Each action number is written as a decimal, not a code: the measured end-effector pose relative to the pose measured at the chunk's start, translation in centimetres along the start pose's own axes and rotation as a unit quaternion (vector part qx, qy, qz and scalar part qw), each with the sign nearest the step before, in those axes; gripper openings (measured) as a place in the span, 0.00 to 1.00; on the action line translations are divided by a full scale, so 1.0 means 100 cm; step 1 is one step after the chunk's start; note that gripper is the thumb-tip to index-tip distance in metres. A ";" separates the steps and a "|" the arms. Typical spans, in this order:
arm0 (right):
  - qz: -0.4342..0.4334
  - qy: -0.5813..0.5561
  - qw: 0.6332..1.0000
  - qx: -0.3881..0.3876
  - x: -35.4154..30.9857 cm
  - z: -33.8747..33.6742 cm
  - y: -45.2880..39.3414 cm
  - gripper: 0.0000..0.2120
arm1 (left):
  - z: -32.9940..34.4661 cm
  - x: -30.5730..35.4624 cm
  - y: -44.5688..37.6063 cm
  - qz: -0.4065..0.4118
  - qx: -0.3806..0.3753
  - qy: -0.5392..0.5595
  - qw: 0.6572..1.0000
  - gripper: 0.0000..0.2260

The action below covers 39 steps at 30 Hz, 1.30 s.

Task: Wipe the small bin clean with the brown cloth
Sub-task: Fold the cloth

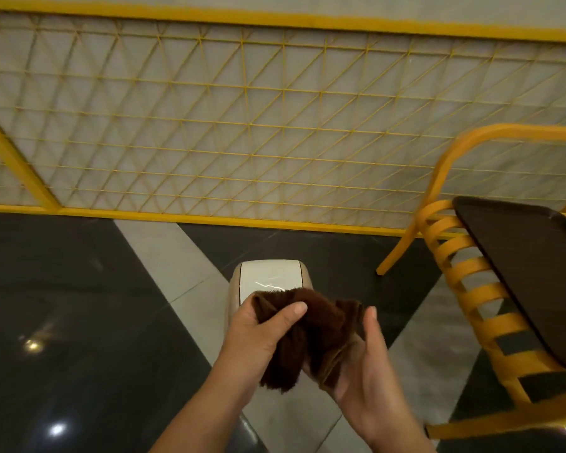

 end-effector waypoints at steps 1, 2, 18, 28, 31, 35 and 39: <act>0.007 0.003 1.000 -0.009 -0.001 0.002 0.003 0.31 | -0.002 0.004 0.001 -0.001 0.008 -0.017 1.000 0.18; 0.006 0.016 1.000 -0.009 -0.003 0.002 0.006 0.29 | -0.004 0.008 0.001 -0.007 0.020 -0.036 0.999 0.16; -0.092 0.244 0.943 0.208 -0.073 -0.027 -0.057 0.16 | -0.037 -0.002 -0.075 -0.172 -0.011 0.056 0.983 0.14; -0.114 0.376 0.919 0.043 -0.035 0.024 -0.088 0.21 | 0.046 0.014 -0.099 -0.231 -0.174 0.259 0.921 0.30; -0.061 0.361 0.924 0.109 -0.062 0.018 -0.088 0.12 | 0.039 0.021 -0.103 -0.251 -0.139 0.192 0.939 0.29; 0.029 0.248 0.965 0.081 -0.105 0.022 -0.069 0.09 | 0.041 0.026 -0.101 -0.259 -0.058 -0.004 0.964 0.39; 0.087 0.134 0.986 0.047 -0.152 0.011 -0.048 0.11 | 0.072 0.049 -0.089 -0.314 -0.176 0.128 0.924 0.19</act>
Point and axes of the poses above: each hand's wrist, its own y-axis away from the middle knuckle, its own z-axis out of the palm, x = y × z, the point moved 2 cm from there along -y, towards the middle knuckle, and after that the axes turned 8 degrees about -y, right-handed, at the moved point
